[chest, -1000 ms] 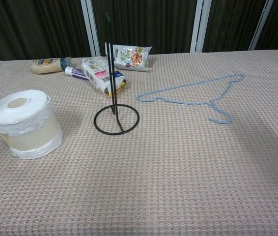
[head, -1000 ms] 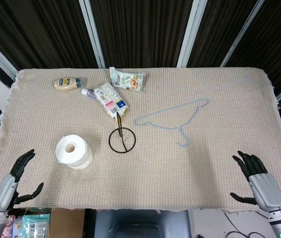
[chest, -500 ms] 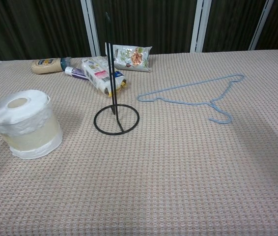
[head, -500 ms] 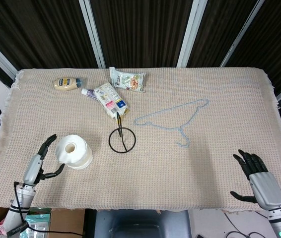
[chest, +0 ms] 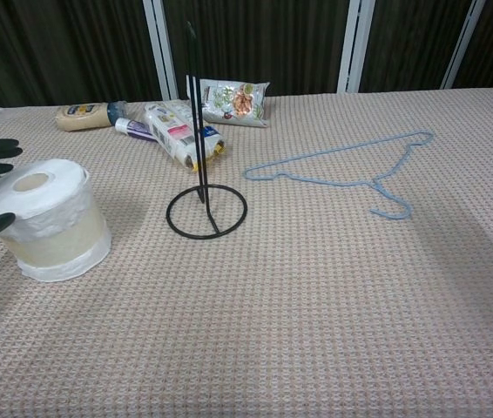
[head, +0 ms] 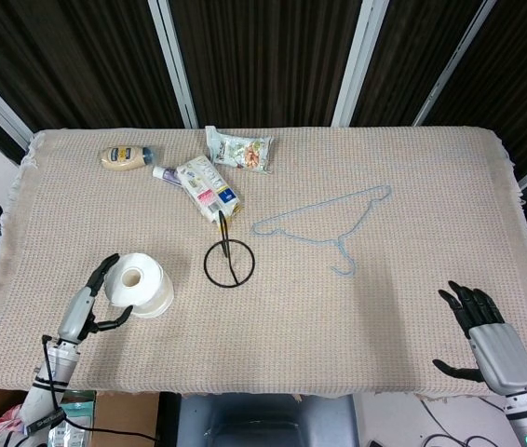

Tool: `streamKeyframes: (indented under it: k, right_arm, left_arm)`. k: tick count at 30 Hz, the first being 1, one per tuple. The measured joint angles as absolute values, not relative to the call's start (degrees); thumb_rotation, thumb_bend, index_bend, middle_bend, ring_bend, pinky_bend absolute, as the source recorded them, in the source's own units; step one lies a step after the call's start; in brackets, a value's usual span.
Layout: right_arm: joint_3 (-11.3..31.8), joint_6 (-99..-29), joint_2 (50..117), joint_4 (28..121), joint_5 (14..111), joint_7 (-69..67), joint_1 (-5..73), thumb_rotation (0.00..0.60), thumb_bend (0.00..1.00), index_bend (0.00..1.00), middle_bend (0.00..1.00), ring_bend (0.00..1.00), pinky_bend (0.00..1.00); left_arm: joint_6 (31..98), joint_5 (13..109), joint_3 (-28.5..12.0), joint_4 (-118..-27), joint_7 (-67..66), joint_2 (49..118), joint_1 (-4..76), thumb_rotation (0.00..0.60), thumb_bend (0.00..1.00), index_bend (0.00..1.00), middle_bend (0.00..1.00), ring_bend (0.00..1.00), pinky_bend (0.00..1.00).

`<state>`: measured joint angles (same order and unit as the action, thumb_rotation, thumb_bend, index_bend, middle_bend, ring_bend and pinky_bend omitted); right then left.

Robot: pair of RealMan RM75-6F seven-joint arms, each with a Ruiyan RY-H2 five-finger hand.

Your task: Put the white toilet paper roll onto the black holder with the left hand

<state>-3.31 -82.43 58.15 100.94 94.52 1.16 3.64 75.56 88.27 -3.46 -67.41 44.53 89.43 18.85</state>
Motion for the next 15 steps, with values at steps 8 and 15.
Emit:
streamKeyframes:
  k: [8, 15]
  right_arm:
    - [-3.29, -82.25, 58.11, 100.95, 94.46, 0.99, 3.71, 0.6, 0.12, 0.0, 0.0, 0.0, 0.0]
    - [-3.27, -82.26, 58.04, 100.92, 94.48, 0.8, 3.73, 0.6, 0.12, 0.0, 0.0, 0.0, 0.0]
  left_arm:
    - [72.97, 88.71, -2.88, -66.65, 48.23, 90.54, 20.81, 0.6, 0.33, 0.0, 0.0, 0.0, 0.01]
    - [71.78, 88.56, -2.86, -66.31, 49.22, 90.7, 21.69, 0.6, 0.32, 0.0, 0.0, 0.0, 0.22]
